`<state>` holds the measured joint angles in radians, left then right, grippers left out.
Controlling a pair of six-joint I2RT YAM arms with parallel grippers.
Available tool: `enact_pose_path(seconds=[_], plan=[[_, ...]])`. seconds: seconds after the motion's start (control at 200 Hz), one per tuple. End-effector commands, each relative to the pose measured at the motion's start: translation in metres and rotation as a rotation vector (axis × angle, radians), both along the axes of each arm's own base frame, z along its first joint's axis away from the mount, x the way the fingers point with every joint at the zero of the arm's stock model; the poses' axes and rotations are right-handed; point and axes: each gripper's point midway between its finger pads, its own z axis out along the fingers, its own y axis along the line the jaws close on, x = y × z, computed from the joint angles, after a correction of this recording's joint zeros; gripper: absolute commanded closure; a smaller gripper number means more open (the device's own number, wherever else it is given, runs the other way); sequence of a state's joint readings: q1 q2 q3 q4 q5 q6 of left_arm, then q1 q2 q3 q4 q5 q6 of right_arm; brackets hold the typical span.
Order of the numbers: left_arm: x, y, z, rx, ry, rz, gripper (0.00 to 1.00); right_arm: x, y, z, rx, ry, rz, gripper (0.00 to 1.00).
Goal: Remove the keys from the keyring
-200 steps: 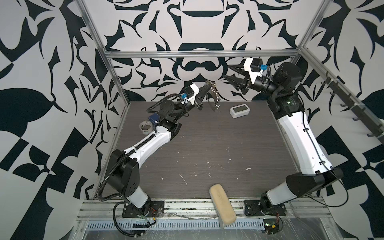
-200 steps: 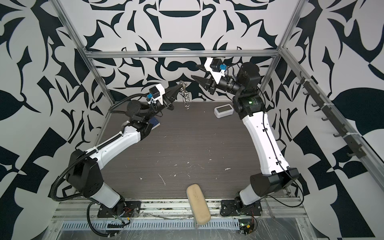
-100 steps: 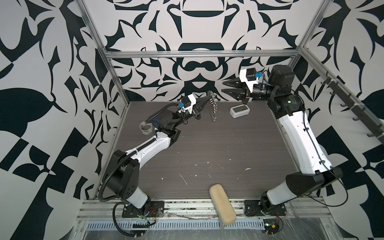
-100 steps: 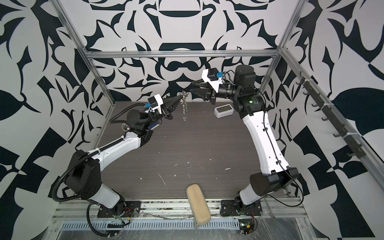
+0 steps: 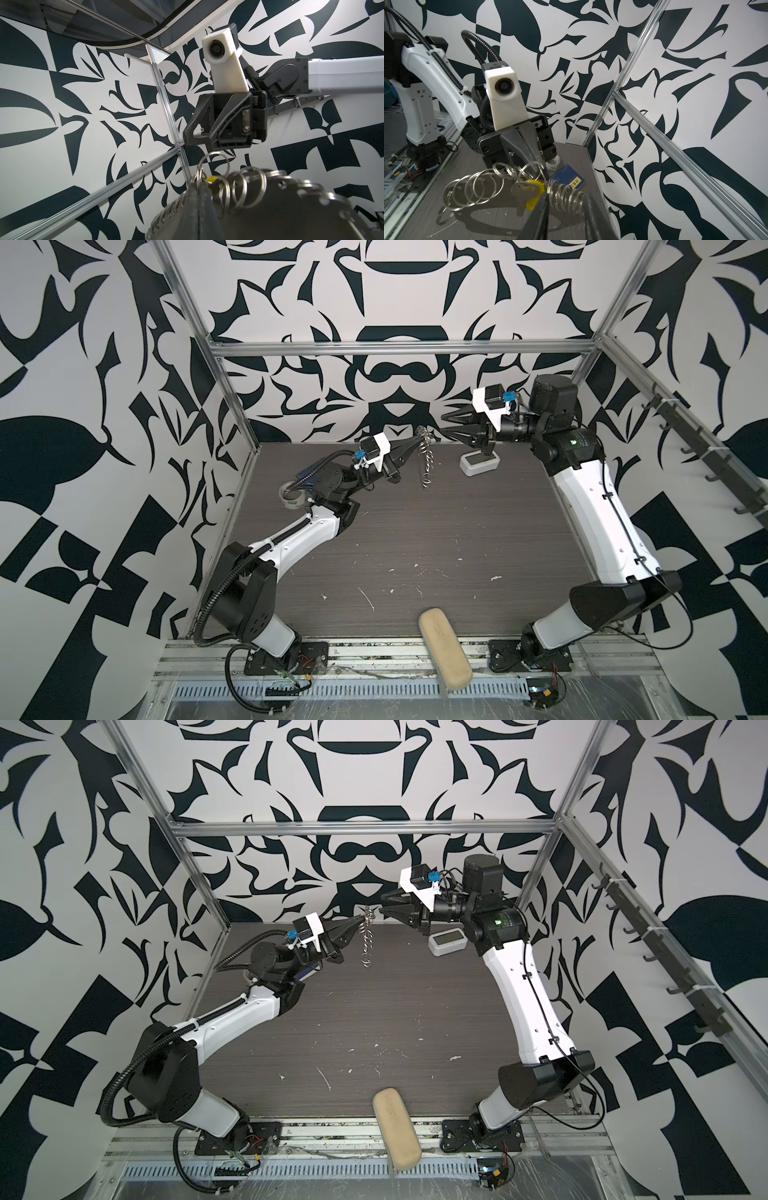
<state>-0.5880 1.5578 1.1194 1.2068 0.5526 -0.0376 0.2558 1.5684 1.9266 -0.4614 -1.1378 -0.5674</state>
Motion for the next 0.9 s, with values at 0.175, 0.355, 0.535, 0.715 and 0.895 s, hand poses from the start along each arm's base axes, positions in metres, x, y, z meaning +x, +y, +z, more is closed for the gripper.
enact_pose_path(seconds=[0.175, 0.355, 0.535, 0.715, 0.895], plan=[[-0.016, 0.009, 0.015, -0.020, -0.039, -0.018, 1.00, -0.013, 0.013, 0.003, -0.004, -0.009, 0.063, 0.70], [-0.016, 0.009, 0.015, -0.017, -0.040, -0.018, 1.00, -0.014, 0.019, -0.002, -0.019, 0.003, 0.073, 0.72], [-0.016, 0.009, 0.014, -0.010, -0.040, -0.014, 1.00, -0.015, 0.021, -0.003, -0.026, 0.009, 0.079, 0.74], [-0.014, 0.007, 0.011, 0.004, -0.038, -0.005, 1.00, -0.018, 0.021, -0.001, -0.023, 0.004, 0.087, 0.75], [-0.013, 0.007, 0.013, 0.008, -0.036, -0.006, 1.00, -0.023, 0.023, 0.000, -0.024, 0.005, 0.096, 0.77]])
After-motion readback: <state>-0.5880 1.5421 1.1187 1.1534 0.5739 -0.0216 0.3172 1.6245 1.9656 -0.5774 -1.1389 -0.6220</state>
